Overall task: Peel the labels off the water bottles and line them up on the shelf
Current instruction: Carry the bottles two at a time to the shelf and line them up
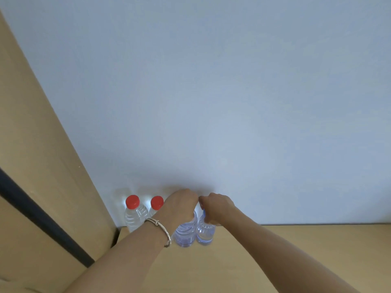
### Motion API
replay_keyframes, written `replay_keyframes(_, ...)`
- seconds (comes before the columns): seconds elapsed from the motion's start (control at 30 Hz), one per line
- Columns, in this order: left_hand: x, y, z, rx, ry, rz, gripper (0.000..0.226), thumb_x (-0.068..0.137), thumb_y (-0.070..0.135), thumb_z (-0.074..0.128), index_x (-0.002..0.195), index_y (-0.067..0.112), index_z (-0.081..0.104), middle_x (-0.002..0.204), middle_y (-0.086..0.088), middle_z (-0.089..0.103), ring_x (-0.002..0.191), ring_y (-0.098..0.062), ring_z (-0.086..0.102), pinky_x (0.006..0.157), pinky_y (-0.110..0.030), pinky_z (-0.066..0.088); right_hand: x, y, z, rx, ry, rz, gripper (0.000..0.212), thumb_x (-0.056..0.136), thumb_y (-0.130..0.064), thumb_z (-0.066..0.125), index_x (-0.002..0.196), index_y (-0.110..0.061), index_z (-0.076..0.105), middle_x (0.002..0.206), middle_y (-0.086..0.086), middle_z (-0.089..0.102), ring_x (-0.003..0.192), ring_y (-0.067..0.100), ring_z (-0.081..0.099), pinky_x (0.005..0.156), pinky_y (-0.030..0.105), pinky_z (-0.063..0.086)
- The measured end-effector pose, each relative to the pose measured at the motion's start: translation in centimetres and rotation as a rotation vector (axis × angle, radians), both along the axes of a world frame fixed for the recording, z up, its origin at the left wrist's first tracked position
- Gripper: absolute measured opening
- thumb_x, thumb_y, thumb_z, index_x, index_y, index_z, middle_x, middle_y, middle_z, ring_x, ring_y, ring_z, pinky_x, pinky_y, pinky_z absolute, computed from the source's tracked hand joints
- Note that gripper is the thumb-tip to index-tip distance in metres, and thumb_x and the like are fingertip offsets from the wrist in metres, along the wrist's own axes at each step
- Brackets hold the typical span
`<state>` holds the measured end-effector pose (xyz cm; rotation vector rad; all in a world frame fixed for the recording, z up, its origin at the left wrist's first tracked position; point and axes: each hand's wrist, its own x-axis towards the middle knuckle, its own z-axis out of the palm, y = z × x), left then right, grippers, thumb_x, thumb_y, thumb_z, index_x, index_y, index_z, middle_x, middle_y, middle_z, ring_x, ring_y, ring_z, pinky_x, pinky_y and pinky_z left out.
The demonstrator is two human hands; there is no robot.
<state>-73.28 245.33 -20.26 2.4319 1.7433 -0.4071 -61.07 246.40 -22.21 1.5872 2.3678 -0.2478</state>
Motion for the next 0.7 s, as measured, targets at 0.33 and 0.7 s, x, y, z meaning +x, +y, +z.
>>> replay_keyframes(0.33,0.1,0.0,0.2,0.007,-0.046,-0.006,0.014,0.085,0.004,0.051,0.091,0.004,0.063,0.108,-0.020,0.066,0.102,-0.033,0.063,0.082,-0.036,0.050,-0.2,-0.1,0.7,-0.033,-0.020,-0.027,0.035,0.088,-0.010,0.057,0.122,-0.012,0.053,0.119,0.009,0.057,0.107,0.029,0.060,0.072,0.029,0.039)
replay_keyframes(0.7,-0.3,0.8,-1.3,0.033,-0.052,-0.063,0.011,0.084,0.009,0.054,0.088,0.004,0.062,0.092,-0.012,0.064,0.100,-0.031,0.063,0.072,-0.030,0.042,-0.5,-0.5,0.2,-0.022,-0.010,-0.091,0.033,0.086,-0.009,0.057,0.118,-0.014,0.055,0.111,0.007,0.060,0.085,0.028,0.055,0.067,0.030,0.039)
